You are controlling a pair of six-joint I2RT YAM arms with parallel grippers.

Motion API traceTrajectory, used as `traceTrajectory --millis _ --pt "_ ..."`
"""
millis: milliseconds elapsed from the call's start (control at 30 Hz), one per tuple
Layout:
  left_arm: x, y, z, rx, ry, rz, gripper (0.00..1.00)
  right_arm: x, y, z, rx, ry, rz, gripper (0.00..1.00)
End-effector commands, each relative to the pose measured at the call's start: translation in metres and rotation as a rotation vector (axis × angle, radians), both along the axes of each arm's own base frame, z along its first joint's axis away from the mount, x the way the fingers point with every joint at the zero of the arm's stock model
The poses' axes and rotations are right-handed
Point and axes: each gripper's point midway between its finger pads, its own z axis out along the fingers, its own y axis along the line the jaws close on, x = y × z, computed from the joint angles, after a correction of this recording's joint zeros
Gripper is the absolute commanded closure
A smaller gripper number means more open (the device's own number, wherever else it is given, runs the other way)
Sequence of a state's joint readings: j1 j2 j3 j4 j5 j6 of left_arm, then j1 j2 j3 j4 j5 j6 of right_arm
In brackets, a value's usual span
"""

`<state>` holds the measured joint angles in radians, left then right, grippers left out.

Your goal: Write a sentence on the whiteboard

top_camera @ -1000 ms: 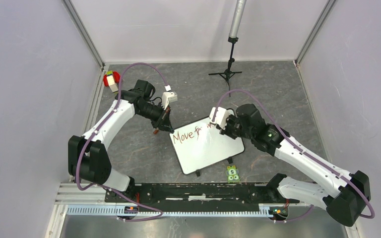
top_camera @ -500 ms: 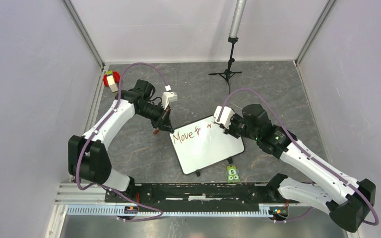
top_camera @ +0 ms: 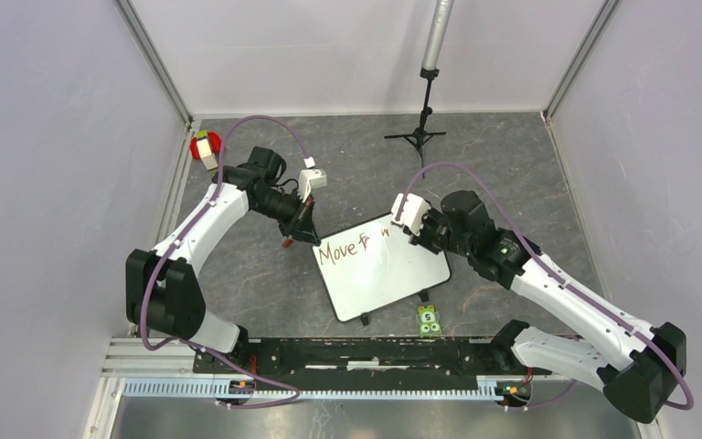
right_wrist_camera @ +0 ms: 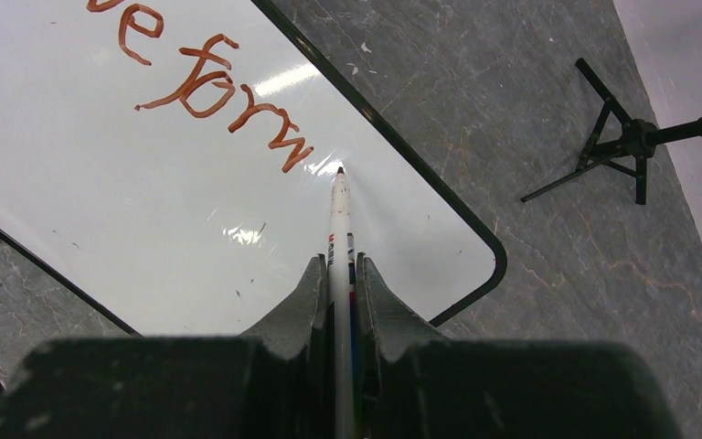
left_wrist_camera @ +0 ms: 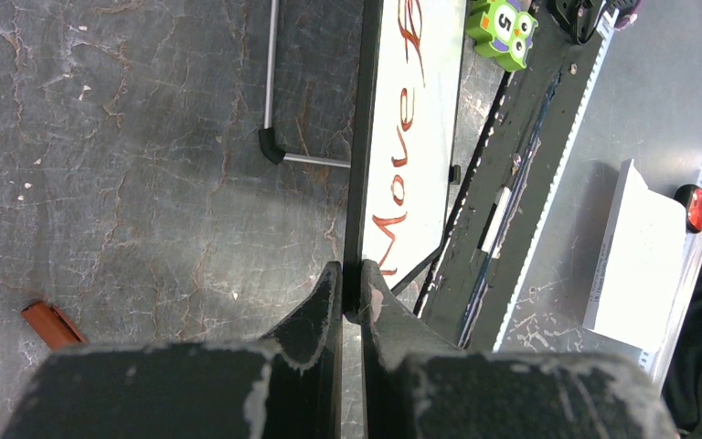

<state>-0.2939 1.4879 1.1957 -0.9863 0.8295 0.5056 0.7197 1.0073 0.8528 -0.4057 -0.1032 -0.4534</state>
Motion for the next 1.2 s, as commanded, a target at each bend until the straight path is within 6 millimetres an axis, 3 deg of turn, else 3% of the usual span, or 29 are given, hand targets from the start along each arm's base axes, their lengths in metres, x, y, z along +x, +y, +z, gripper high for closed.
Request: traceTrajectory --millis 0,700,1167 --pt "-0.010 0.003 -0.020 0.072 0.041 -0.037 0.98 0.005 0.000 0.000 0.003 -0.007 -0.016 1.00" --pt "-0.009 0.004 -0.021 0.077 0.039 -0.040 0.98 0.009 0.012 -0.002 0.008 0.010 0.015 1.00" --pt "-0.008 0.004 -0.022 0.079 0.043 -0.041 0.98 -0.005 -0.001 -0.022 -0.029 0.041 0.019 1.00"
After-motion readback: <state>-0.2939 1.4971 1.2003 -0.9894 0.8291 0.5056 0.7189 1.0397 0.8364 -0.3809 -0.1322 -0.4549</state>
